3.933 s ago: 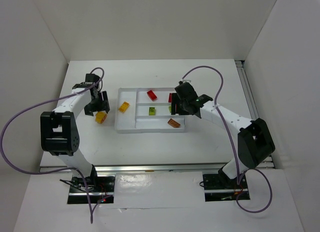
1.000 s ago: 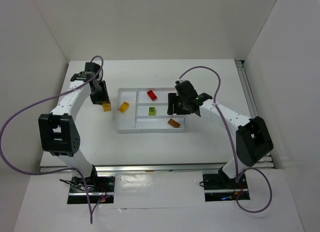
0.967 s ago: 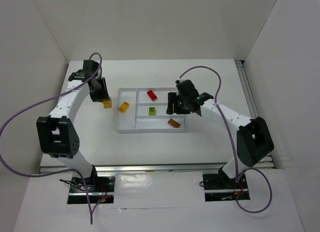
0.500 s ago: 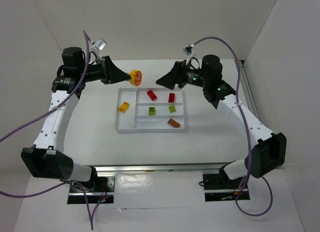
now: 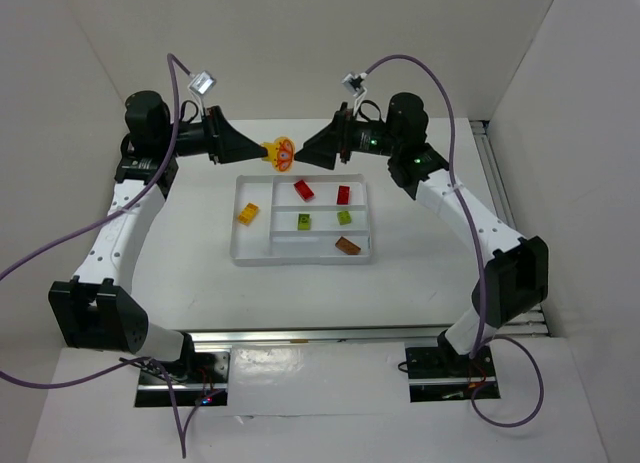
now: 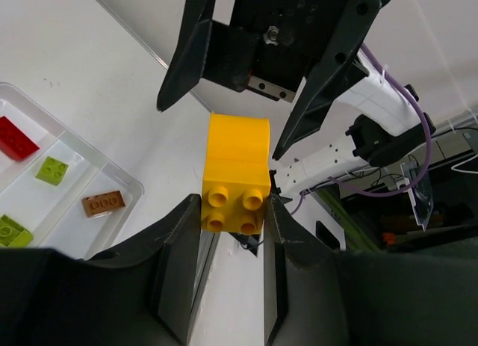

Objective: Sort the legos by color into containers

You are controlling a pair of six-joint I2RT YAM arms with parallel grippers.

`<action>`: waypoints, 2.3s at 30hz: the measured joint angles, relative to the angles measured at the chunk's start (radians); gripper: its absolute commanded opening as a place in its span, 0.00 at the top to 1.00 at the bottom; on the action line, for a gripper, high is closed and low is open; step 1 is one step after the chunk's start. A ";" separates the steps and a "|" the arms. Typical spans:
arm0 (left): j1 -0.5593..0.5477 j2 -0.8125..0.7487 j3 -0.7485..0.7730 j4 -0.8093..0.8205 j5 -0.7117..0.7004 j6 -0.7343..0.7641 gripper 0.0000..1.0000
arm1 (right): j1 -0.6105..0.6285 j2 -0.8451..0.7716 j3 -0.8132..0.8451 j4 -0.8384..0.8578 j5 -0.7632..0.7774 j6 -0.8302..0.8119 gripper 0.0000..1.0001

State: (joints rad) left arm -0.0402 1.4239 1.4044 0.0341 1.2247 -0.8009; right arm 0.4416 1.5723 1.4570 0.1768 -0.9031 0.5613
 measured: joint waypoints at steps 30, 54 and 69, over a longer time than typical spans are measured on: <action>0.089 -0.010 0.031 -0.140 0.025 0.093 1.00 | 0.046 0.019 -0.129 0.189 -0.018 0.147 1.00; -0.083 0.239 -0.321 -0.591 -0.885 0.377 0.65 | 0.092 0.304 0.153 -0.357 0.495 -0.043 1.00; -0.100 0.040 -0.115 -0.746 -1.049 0.365 0.05 | 0.183 0.813 0.686 -0.519 0.554 -0.114 0.68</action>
State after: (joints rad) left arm -0.1402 1.4635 1.2892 -0.7120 0.1753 -0.4358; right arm 0.6243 2.3856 2.1426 -0.3424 -0.3496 0.4473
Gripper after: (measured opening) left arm 0.975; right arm 0.448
